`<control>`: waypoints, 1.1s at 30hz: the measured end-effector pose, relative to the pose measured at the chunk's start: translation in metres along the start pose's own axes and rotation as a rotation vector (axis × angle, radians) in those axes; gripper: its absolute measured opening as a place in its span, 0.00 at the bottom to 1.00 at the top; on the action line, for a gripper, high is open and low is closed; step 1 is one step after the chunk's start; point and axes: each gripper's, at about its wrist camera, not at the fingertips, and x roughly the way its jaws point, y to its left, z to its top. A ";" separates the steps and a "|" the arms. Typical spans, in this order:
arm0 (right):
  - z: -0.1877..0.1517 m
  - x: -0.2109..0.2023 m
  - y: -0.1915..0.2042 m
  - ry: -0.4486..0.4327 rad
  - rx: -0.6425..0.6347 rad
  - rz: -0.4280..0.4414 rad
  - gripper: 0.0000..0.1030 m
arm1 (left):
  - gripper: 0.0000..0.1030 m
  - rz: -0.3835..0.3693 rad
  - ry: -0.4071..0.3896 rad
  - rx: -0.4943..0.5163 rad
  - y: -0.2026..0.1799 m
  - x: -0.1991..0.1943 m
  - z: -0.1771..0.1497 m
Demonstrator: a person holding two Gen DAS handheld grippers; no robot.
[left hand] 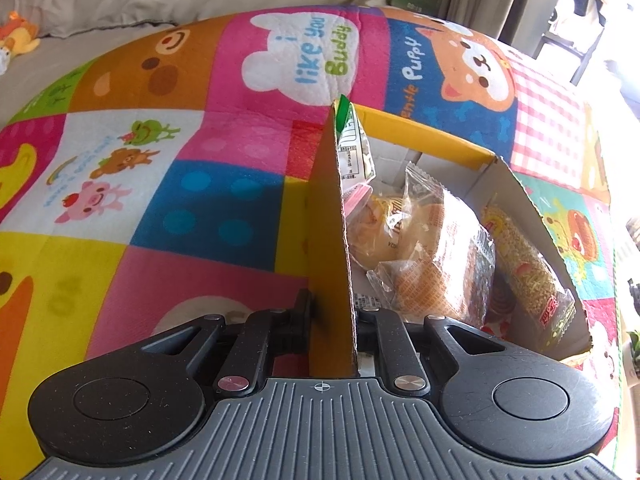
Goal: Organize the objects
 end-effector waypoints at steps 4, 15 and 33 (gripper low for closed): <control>0.009 0.043 -0.004 0.026 0.081 0.007 0.30 | 0.15 -0.005 0.002 0.001 0.001 0.000 0.000; -0.047 0.046 -0.009 0.098 -0.133 -0.096 0.53 | 0.15 -0.004 0.003 -0.013 -0.001 -0.001 0.000; -0.063 0.104 -0.031 0.048 -0.318 -0.422 0.56 | 0.52 0.166 -0.044 0.216 -0.055 0.090 0.072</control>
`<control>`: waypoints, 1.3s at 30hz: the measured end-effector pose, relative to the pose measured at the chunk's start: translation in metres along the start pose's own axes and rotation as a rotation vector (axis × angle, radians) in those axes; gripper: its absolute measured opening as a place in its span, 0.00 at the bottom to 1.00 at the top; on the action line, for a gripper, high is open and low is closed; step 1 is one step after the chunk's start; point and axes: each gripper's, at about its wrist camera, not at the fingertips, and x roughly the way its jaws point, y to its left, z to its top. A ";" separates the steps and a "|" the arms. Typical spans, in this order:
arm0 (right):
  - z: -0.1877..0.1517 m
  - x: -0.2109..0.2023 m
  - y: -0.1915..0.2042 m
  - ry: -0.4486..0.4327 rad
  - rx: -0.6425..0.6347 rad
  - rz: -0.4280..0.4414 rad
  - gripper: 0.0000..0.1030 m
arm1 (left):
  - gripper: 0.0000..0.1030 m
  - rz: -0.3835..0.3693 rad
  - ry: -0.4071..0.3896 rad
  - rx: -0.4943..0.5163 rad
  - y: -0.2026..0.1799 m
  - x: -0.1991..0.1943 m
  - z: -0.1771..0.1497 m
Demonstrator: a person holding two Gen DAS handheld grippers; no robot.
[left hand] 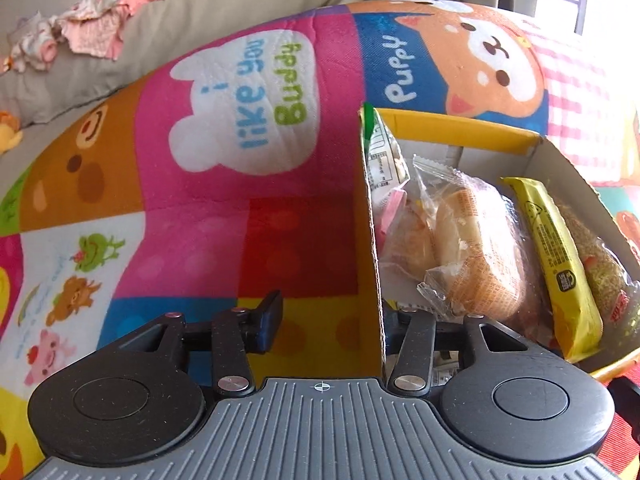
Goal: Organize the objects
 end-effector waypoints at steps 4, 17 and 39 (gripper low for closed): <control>-0.005 -0.001 -0.001 0.006 0.022 -0.003 0.59 | 0.52 0.021 -0.080 0.019 -0.004 -0.022 -0.004; -0.083 -0.075 -0.014 0.089 0.077 0.033 1.00 | 0.48 -0.008 -0.216 0.047 -0.017 -0.158 -0.141; -0.095 -0.052 -0.006 0.123 0.153 0.007 1.00 | 0.48 -0.041 -0.176 0.018 -0.039 -0.148 -0.194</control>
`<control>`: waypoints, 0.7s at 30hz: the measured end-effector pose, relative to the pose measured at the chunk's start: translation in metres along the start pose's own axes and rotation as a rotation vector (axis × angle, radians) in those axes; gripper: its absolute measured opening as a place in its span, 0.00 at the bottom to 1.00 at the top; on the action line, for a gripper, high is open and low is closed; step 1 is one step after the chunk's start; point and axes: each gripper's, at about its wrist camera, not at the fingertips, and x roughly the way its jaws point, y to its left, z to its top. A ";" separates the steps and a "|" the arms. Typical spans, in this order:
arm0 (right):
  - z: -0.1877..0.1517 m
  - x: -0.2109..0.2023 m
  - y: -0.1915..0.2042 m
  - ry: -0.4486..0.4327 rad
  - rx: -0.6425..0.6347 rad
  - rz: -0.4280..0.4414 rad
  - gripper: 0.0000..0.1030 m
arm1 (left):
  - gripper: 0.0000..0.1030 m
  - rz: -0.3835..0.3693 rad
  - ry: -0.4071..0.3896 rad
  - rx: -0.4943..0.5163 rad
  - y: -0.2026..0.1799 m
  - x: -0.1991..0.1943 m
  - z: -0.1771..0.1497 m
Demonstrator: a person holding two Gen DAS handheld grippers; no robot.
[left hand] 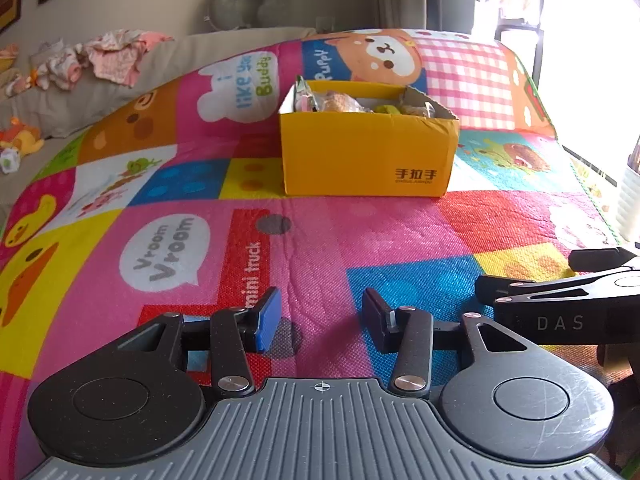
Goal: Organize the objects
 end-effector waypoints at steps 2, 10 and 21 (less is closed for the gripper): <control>0.001 0.001 0.002 -0.004 -0.007 -0.002 1.00 | 0.48 0.000 0.000 0.000 0.000 0.000 0.000; -0.002 0.000 0.000 -0.019 0.032 -0.005 1.00 | 0.48 0.003 0.001 -0.001 -0.001 0.001 0.001; -0.003 0.000 0.002 -0.024 0.030 -0.011 1.00 | 0.48 -0.006 0.002 -0.008 0.000 0.004 0.002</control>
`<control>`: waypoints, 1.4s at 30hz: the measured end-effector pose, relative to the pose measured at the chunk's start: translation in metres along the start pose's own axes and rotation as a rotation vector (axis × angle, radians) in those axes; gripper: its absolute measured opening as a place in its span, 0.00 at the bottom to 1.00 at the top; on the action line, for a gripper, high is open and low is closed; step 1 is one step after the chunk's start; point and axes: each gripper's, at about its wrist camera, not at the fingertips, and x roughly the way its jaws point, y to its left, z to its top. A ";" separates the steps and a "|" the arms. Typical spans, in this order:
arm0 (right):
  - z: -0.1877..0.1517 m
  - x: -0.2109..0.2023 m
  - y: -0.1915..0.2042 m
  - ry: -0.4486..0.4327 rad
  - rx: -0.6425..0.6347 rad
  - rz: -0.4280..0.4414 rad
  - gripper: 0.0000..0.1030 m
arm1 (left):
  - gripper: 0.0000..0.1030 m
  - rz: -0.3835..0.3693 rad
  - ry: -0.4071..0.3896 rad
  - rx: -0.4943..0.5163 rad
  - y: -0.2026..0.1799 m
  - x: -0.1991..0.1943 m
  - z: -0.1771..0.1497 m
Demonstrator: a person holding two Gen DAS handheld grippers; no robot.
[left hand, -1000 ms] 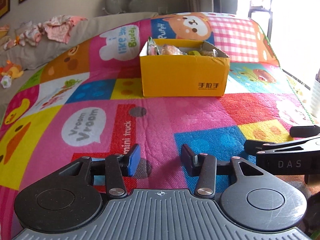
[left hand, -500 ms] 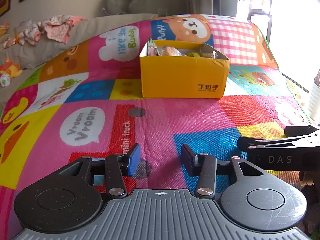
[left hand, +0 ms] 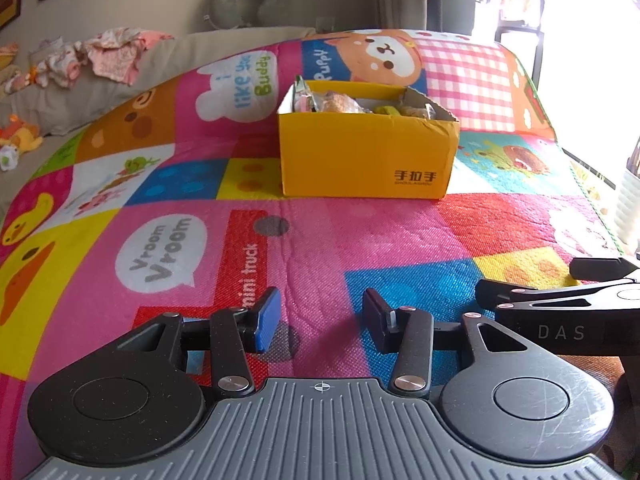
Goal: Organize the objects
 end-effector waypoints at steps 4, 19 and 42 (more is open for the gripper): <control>0.000 0.000 -0.001 0.001 0.000 -0.001 1.00 | 0.48 -0.002 -0.001 -0.001 0.000 0.000 0.000; 0.000 0.000 0.000 0.001 -0.002 -0.002 1.00 | 0.48 0.003 -0.001 -0.007 0.000 0.001 0.000; 0.000 -0.001 -0.001 0.001 0.000 -0.001 1.00 | 0.49 -0.001 0.000 -0.013 0.001 0.001 0.000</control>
